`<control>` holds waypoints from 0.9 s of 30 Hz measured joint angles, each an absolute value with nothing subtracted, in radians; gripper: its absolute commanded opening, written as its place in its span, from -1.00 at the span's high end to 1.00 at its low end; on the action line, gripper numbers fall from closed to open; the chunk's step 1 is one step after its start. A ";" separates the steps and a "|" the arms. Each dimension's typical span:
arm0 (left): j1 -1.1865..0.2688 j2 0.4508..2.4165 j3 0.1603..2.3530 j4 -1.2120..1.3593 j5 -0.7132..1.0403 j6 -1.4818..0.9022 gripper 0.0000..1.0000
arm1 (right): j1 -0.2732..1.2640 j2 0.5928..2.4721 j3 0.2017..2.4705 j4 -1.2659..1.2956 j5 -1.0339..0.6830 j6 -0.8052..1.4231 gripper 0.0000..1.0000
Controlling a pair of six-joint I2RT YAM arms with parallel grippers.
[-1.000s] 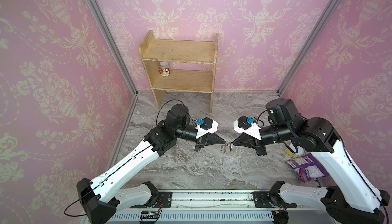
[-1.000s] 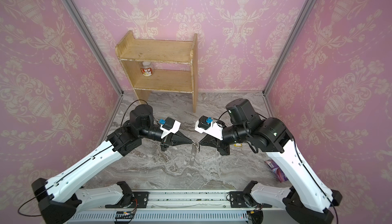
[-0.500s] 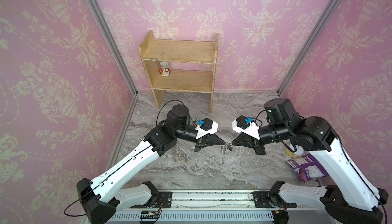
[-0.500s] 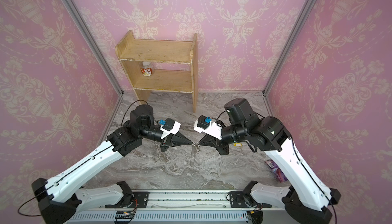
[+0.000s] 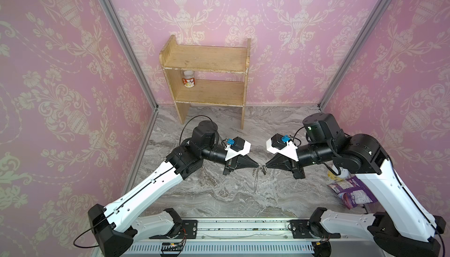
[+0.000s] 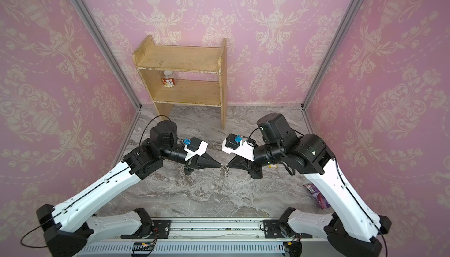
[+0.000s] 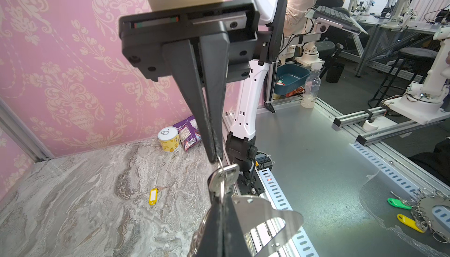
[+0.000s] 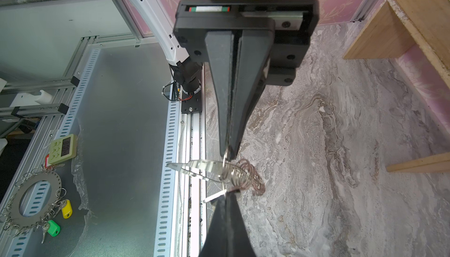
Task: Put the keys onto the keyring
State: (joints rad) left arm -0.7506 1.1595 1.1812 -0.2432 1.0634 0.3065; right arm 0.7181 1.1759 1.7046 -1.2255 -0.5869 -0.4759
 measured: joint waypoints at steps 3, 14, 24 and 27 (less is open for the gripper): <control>-0.751 1.160 1.185 -0.254 1.063 0.310 1.00 | 0.723 1.177 1.705 -1.225 -0.587 -0.476 1.00; -0.751 1.165 1.190 -0.270 1.060 0.321 1.00 | 0.742 1.177 1.705 -1.225 -0.565 -0.476 1.00; -0.752 1.174 1.199 -0.280 1.050 0.324 1.00 | 0.762 1.177 1.706 -1.225 -0.531 -0.480 1.00; -0.752 1.180 1.206 -0.287 1.044 0.324 1.00 | 0.769 1.176 1.706 -1.225 -0.516 -0.485 1.00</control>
